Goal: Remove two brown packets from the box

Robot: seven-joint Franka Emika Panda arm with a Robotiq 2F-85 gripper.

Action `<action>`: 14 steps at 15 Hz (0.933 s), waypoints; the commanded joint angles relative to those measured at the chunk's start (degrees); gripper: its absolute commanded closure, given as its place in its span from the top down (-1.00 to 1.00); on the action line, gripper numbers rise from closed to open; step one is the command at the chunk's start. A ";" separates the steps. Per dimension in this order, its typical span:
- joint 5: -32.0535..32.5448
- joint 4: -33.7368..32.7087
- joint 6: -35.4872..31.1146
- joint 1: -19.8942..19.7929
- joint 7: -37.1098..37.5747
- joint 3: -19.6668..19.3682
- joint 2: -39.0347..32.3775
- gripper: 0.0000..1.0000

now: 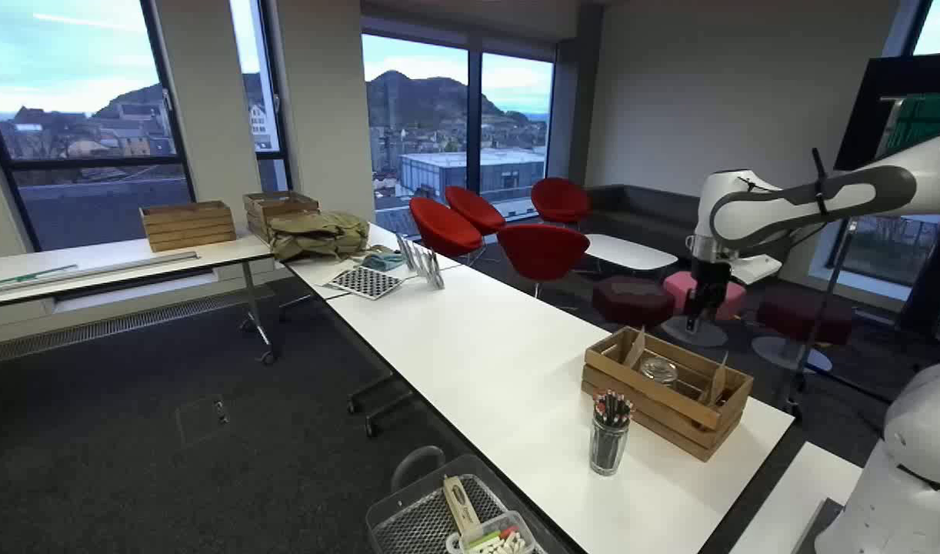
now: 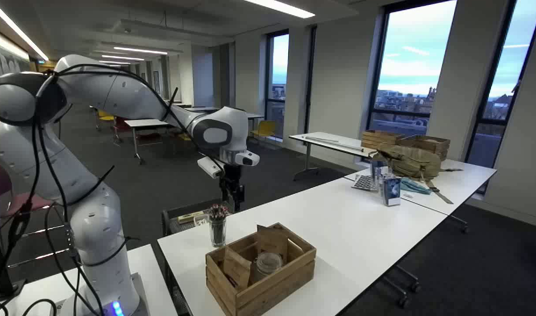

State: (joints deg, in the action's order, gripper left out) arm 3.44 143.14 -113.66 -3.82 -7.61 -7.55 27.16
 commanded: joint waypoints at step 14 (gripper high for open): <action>-7.32 -5.70 -0.77 -0.12 2.23 -0.60 -1.09 1.00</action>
State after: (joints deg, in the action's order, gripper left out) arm -0.08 141.76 -113.95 -3.73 -7.40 -7.57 27.13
